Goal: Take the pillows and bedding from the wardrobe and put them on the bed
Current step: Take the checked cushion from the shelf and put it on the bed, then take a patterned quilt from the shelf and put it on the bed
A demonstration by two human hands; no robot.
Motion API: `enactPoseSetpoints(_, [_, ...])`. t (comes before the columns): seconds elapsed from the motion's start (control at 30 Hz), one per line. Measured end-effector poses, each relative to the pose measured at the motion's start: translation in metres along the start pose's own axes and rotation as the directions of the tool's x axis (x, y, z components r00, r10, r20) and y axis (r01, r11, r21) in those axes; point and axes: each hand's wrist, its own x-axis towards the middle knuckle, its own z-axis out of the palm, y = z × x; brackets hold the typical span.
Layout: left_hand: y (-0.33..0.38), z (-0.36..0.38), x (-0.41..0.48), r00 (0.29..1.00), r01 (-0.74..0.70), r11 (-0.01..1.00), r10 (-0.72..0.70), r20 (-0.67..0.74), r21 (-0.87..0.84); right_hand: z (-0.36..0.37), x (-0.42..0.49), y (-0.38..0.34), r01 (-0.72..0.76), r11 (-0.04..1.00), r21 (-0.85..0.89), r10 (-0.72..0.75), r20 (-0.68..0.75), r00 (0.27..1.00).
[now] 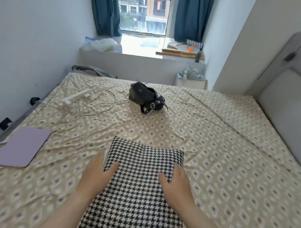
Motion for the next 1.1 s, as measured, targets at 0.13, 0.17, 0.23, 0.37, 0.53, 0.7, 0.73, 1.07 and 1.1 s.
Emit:
enactPoseSetpoints(0.13, [0.057, -0.091, -0.008, 0.993, -0.113, 0.99, 0.11, -0.039, -0.089, -0.075, -0.019, -0.082, 0.185, 0.98, 0.068, -0.18, -0.068, 0.981])
enactPoseSetpoints(0.17, [0.068, -0.116, -0.014, 0.992, -0.118, 0.987, 0.113, -0.049, -0.107, -0.095, -0.029, -0.104, 0.224, 0.97, 0.091, -0.216, -0.093, 0.972])
enactPoseSetpoints(0.23, [0.087, -0.157, -0.027, 0.99, -0.13, 0.981, 0.121, -0.068, -0.144, -0.125, -0.046, -0.14, 0.3, 0.947, 0.115, -0.284, -0.139, 0.949])
enactPoseSetpoints(0.37, [0.119, -0.224, -0.064, 0.968, -0.184, 0.965, 0.145, -0.205, -0.188, -0.164, -0.076, -0.196, 0.479, 0.868, 0.128, -0.444, -0.229, 0.866])
enactPoseSetpoints(0.53, [0.144, -0.271, -0.115, 0.928, -0.197, 0.959, 0.116, -0.353, -0.205, -0.183, -0.102, -0.233, 0.617, 0.766, 0.18, -0.583, -0.21, 0.785])
enactPoseSetpoints(0.7, [0.158, -0.291, -0.178, 0.853, -0.162, 0.976, 0.064, -0.518, -0.145, -0.198, -0.123, -0.257, 0.753, 0.623, 0.211, -0.724, -0.208, 0.657])
enactPoseSetpoints(0.73, [0.159, -0.293, -0.194, 0.832, -0.158, 0.978, 0.056, -0.552, -0.139, -0.198, -0.128, -0.26, 0.769, 0.6, 0.22, -0.747, -0.191, 0.637])
enactPoseSetpoints(1.07, [0.146, -0.334, -0.407, 0.502, 0.047, 0.969, -0.232, -0.833, -0.242, -0.176, -0.258, -0.312, 0.807, 0.287, 0.516, -0.941, -0.006, 0.339])
enactPoseSetpoints(1.1, [0.145, -0.338, -0.434, 0.456, 0.074, 0.968, -0.247, -0.855, -0.241, -0.174, -0.279, -0.319, 0.798, 0.254, 0.547, -0.954, 0.006, 0.3])
